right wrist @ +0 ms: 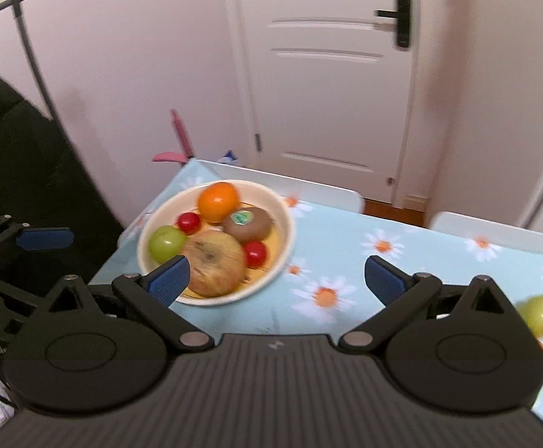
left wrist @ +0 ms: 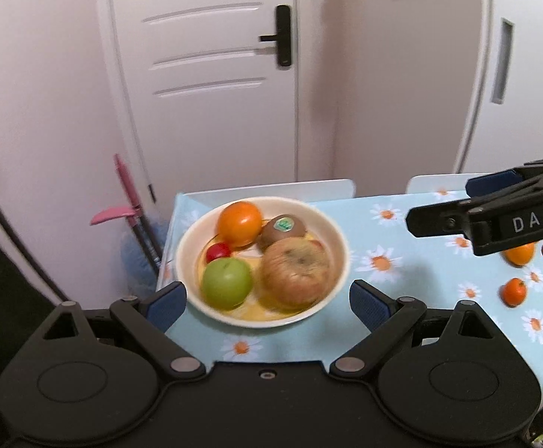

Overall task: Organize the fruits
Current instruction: 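Close the left gripper on a small mandarin while the right gripper approaches the large orange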

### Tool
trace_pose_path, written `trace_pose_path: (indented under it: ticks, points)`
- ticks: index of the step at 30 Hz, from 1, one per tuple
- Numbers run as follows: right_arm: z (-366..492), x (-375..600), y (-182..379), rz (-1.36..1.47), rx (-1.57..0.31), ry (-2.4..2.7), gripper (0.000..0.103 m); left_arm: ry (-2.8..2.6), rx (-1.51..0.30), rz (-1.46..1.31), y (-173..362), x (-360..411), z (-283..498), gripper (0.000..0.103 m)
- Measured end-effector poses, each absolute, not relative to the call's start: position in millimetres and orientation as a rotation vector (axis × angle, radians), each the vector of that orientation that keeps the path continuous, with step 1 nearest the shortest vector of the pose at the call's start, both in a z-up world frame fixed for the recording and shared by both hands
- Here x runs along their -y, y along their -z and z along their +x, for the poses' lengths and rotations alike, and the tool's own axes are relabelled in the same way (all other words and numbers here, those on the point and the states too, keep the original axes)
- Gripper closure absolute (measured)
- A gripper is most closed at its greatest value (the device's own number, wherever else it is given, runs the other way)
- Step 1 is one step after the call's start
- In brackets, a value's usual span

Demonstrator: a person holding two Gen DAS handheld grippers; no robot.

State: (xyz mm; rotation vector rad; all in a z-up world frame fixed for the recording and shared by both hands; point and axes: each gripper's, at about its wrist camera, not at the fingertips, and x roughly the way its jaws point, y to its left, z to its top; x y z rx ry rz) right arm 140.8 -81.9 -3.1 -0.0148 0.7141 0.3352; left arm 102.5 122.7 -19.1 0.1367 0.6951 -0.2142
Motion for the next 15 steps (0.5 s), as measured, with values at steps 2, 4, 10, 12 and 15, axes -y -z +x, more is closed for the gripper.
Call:
trace_pose_path:
  ticks: [2,4,10,12,15]
  points:
    - [133.6,96.2,1.0,-0.008,-0.708,-0.308,0.000,0.232,-0.688,0.143,15.5,-114.1,103.3,0.006]
    - [127.0,111.9,-0.6,-0.001,-0.701,-0.284,0.000,0.247,-0.679,0.149,12.5,-103.8,102.0,0.006]
    - [108.1,168.6,0.2,0.012,-0.693,-0.241,0.000,0.267,-0.660,0.165,7.5,-65.8,94.5,0.006]
    - [103.0,189.0,1.9,0.014,-0.700,-0.232,0.000,0.264,-0.662,0.161,6.5,-51.3,91.9,0.006]
    - [95.7,220.2,4.8,0.021,-0.711,-0.226,0.000,0.268,-0.664,0.147,6.7,-26.5,86.3,0.006]
